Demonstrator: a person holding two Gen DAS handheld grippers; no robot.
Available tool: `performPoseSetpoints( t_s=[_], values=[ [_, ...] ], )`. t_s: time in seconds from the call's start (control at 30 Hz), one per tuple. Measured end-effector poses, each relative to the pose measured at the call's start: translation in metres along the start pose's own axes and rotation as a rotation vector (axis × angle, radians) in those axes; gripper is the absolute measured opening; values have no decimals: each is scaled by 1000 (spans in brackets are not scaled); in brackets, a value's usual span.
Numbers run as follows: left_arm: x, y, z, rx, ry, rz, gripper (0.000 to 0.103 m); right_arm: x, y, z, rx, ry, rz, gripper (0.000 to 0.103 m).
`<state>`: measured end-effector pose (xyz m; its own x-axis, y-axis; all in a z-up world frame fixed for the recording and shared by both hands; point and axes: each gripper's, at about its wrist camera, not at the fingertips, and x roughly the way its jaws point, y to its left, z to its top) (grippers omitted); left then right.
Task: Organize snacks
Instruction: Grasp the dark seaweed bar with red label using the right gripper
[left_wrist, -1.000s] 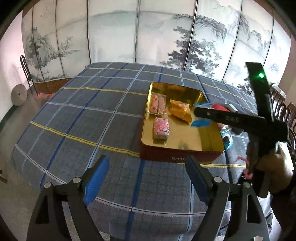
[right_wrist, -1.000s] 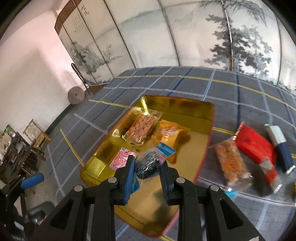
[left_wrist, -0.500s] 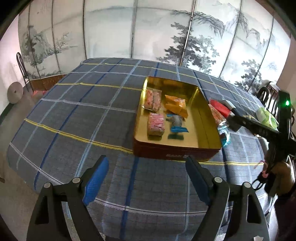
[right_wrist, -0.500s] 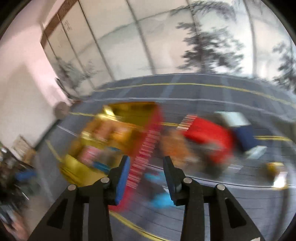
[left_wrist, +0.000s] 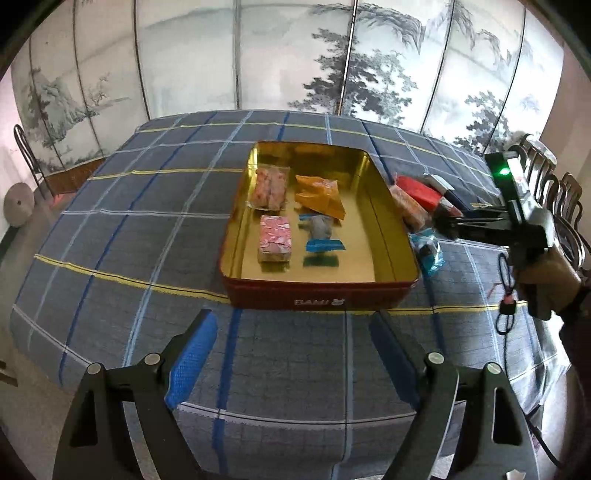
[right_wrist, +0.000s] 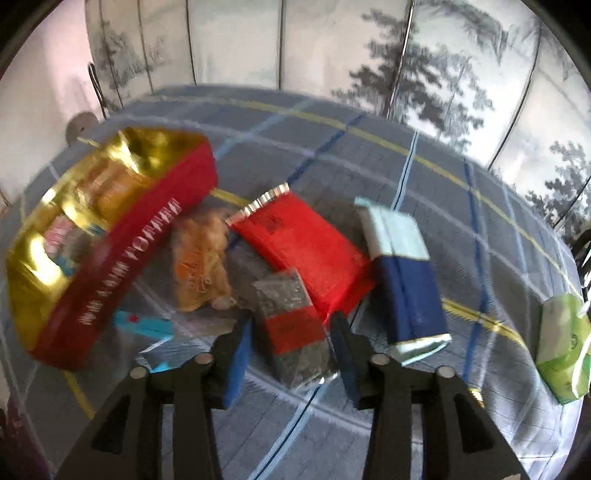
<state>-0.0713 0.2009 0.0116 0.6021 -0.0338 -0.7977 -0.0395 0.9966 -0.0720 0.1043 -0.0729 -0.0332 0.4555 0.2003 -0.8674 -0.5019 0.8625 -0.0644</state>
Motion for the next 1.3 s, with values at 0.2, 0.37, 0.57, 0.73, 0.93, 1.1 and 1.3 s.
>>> performPoseSetpoints(
  t_s=[0.2,0.37,0.57,0.73,0.93,1.1,1.3],
  values=[
    [-13,-32,8,79,-21,-93,82,-45,-13,-45,115,-109,46,26],
    [-15,-89,15,223,-3,-209,82,-98,-79,-132,335,-183,-27,26],
    [6,-174,47,304,84,-439,84,-129,-174,-204,511,-180,-206,26],
    [56,-241,77,297,168,-500,95,-122,-211,-230,606,-201,-221,26],
    [132,-307,110,256,292,-483,95,-117,-227,-234,674,-243,-168,26],
    [181,-336,117,245,383,-378,95,-113,-225,-231,660,-246,-123,26],
    [202,-351,110,279,396,-285,72,-117,-228,-236,679,-277,-91,27]
  ],
)
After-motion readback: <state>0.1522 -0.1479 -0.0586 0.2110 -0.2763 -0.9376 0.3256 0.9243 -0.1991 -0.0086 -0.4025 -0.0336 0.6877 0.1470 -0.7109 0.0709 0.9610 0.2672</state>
